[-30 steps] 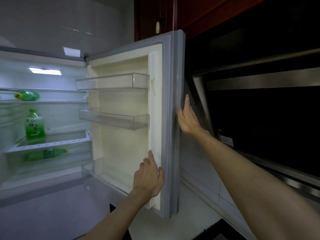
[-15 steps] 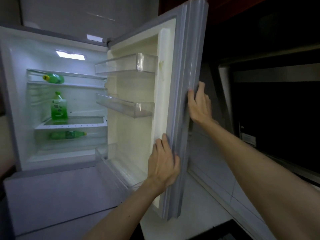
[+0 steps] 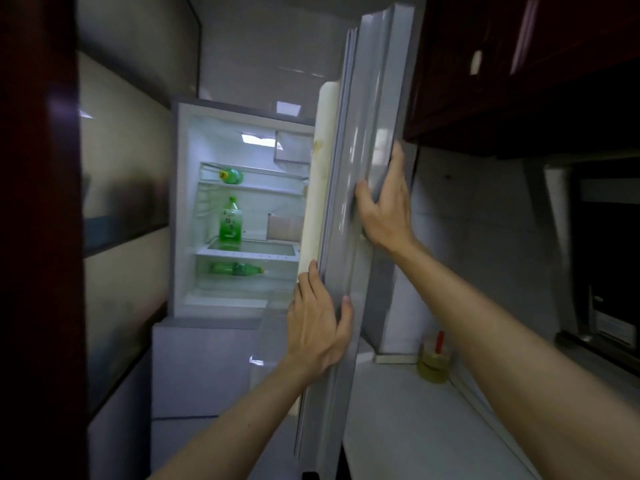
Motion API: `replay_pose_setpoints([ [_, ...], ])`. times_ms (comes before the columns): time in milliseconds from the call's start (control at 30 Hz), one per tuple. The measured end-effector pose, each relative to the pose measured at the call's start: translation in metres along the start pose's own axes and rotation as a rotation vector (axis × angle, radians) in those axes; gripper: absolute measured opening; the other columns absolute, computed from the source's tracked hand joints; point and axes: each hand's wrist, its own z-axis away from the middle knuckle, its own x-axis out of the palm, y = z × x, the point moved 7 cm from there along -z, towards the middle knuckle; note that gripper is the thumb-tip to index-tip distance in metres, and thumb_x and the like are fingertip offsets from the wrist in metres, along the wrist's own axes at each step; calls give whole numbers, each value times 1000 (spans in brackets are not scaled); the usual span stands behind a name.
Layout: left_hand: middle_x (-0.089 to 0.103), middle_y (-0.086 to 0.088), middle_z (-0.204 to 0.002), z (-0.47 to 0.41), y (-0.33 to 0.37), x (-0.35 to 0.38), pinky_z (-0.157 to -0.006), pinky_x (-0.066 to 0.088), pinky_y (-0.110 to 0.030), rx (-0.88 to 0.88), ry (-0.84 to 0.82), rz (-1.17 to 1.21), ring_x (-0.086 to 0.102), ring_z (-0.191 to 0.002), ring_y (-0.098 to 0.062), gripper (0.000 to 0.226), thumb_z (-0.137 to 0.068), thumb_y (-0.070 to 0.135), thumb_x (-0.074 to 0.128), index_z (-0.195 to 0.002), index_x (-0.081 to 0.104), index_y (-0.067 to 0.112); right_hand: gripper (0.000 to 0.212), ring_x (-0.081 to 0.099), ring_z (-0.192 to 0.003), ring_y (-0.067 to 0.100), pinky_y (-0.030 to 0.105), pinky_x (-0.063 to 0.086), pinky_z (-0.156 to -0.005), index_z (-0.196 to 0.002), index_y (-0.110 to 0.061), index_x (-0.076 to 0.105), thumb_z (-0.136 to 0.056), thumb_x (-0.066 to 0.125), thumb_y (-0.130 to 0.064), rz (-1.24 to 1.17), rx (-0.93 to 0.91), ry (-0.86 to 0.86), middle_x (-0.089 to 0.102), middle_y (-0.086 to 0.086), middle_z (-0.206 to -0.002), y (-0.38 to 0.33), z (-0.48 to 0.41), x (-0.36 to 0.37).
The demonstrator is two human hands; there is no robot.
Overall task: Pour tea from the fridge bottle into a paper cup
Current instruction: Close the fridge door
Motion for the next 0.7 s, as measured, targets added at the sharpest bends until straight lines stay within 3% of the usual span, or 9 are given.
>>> replay_pose_setpoints([
  [133, 40, -11, -141, -9, -42, -35, -99, 41, -39, -71, 7, -17, 44, -126, -28, 88, -84, 60, 21, -151, 17, 2, 81, 16, -149, 20, 30, 13, -121, -155, -6, 4, -95, 56, -22, -24, -69, -31, 12, 9, -163, -29, -2, 47],
  [400, 25, -11, -156, -36, -124, -81, -107, 33, -43, -208, -76, -4, 34, -139, -29, 86, -94, 56, 41, -153, 3, 7, 85, 9, -150, 24, 29, 6, -122, -154, -1, 5, -91, 58, -22, 45, -135, -26, 7, 15, -163, -80, -10, 148],
  [700, 42, -16, -140, -78, -200, -101, -101, 42, -45, -358, -137, 130, 49, -122, -33, 74, -93, 64, 32, -143, 25, 10, 82, 0, -151, 29, 31, -1, -122, -153, -1, 0, -98, 51, -33, 147, -161, -52, -1, 18, -163, -106, -22, 236],
])
